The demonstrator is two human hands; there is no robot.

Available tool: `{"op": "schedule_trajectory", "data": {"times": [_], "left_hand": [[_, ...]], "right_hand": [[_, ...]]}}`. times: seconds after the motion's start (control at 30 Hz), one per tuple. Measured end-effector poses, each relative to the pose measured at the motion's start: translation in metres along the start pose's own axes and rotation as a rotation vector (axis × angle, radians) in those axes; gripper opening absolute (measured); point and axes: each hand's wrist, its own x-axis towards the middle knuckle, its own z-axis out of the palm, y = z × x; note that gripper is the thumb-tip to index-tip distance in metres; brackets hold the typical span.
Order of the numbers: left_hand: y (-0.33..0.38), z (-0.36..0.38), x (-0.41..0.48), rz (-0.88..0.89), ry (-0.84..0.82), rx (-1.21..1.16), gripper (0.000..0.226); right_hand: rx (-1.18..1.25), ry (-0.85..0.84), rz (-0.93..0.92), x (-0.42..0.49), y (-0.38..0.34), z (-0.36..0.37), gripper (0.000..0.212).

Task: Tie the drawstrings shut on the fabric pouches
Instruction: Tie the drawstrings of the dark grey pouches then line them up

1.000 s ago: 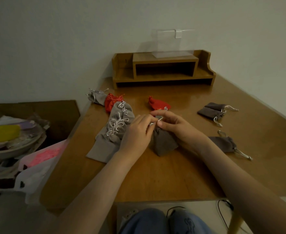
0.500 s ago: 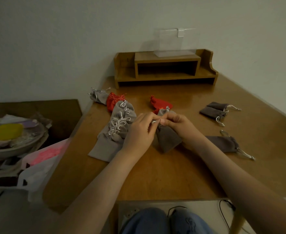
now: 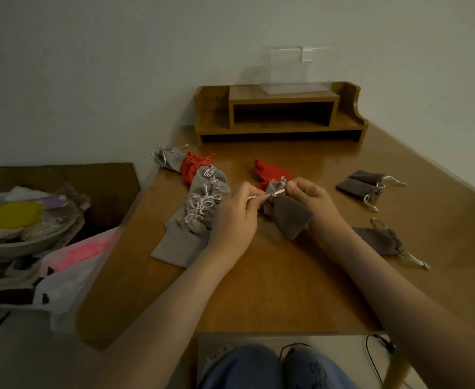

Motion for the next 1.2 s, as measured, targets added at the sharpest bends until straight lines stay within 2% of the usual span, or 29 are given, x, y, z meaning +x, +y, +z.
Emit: {"op": "schedule_trajectory", "data": {"times": [0.1, 0.23, 0.3, 0.47, 0.57, 0.73, 0.9, 1.07, 1.2], "left_hand": [[0.002, -0.002, 0.002, -0.052, 0.061, -0.023, 0.013], [0.002, -0.004, 0.001, -0.058, 0.099, 0.016, 0.015], [0.000, -0.003, 0.000, -0.060, 0.057, 0.040, 0.012], [-0.009, -0.001, 0.000, -0.139, -0.125, 0.129, 0.020], [-0.008, -0.002, -0.001, -0.085, -0.145, 0.160, 0.030], [-0.003, -0.002, -0.001, 0.042, -0.108, 0.136, 0.036], [-0.005, -0.002, -0.002, 0.028, -0.099, 0.069, 0.036], [-0.001, -0.003, -0.002, -0.117, -0.129, -0.174, 0.037], [-0.003, -0.002, -0.002, -0.081, -0.160, -0.197, 0.031]], "right_hand": [[-0.167, 0.090, -0.028, 0.000, 0.001, 0.000, 0.028], [-0.203, 0.122, 0.025, 0.002, 0.006, 0.002, 0.027], [-0.255, 0.160, 0.029, 0.004, 0.007, 0.001, 0.027], [-0.713, 0.200, -0.095, 0.005, 0.013, -0.007, 0.027], [-0.588, 0.160, -0.177, 0.003, 0.010, -0.005, 0.019], [-0.328, -0.093, -0.223, -0.008, -0.006, 0.001, 0.035], [-0.393, -0.256, -0.143, -0.014, -0.008, 0.006, 0.023], [-0.426, -0.289, -0.132, -0.014, -0.006, 0.007, 0.015], [-0.434, -0.287, -0.142, -0.017, -0.007, 0.010, 0.011]]}}
